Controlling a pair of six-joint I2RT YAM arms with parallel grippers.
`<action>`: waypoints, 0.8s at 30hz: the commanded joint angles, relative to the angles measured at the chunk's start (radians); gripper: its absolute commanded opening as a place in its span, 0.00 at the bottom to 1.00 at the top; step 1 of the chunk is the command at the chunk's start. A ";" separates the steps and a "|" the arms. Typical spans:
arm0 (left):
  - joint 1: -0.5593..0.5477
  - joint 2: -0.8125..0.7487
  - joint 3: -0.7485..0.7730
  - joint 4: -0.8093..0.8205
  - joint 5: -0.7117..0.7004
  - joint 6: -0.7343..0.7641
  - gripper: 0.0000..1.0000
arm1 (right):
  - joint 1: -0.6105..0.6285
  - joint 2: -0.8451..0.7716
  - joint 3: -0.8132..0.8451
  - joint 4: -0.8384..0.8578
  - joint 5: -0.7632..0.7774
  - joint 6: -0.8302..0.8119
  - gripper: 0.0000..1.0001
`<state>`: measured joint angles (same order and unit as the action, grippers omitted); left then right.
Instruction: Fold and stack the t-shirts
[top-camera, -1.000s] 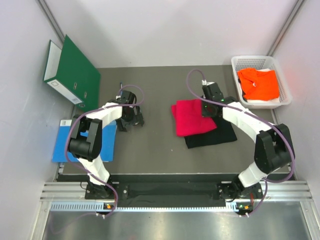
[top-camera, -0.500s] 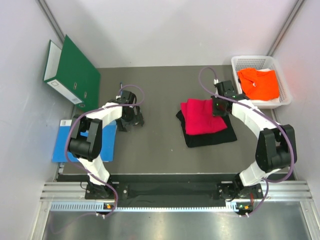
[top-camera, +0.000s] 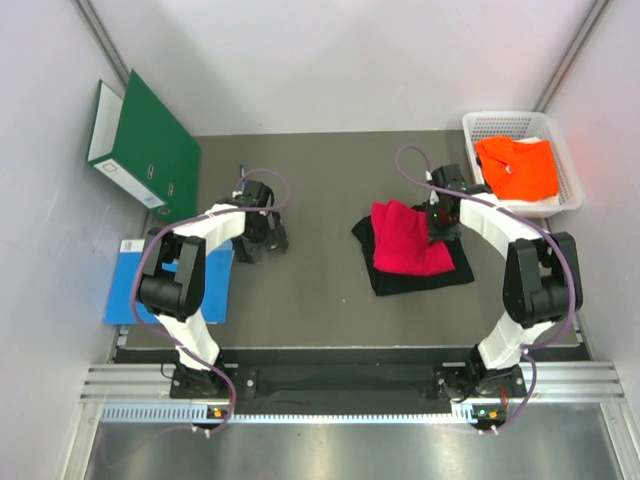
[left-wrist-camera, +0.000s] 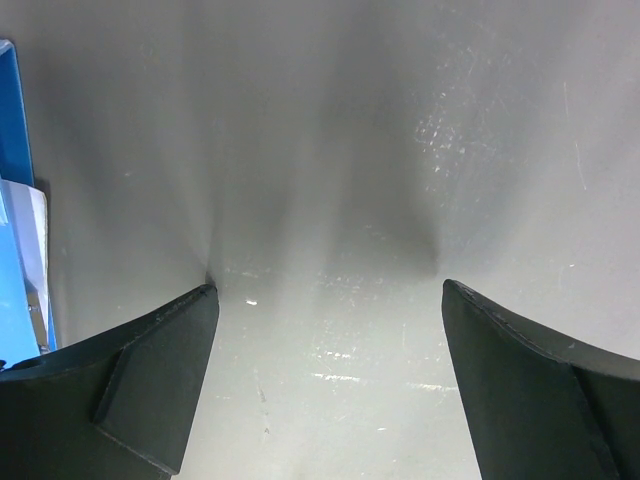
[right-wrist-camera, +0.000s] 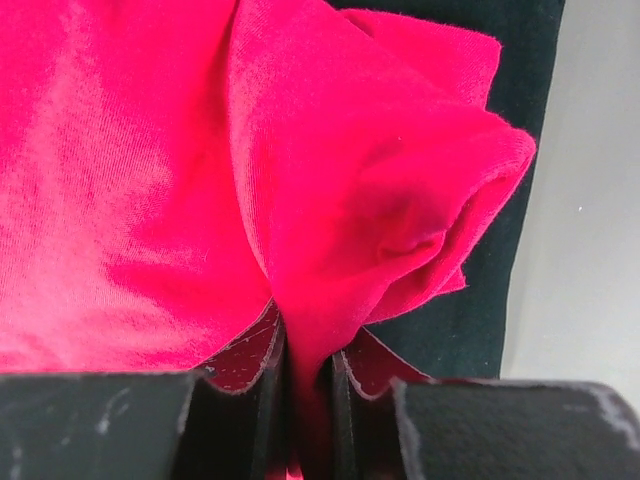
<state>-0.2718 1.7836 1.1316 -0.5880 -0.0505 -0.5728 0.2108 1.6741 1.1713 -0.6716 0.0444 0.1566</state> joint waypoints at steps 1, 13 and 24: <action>-0.012 0.091 -0.023 0.060 0.046 -0.013 0.98 | -0.025 0.036 0.065 -0.092 0.073 -0.022 0.13; -0.029 0.117 -0.003 0.062 0.046 -0.021 0.98 | -0.024 0.114 0.177 -0.187 0.322 -0.045 0.16; -0.107 0.068 0.004 0.105 0.104 -0.010 0.98 | 0.022 0.113 0.154 -0.183 0.610 0.021 0.81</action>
<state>-0.3122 1.8164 1.1728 -0.6163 -0.0799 -0.5690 0.2092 1.8111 1.3167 -0.8417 0.4603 0.1440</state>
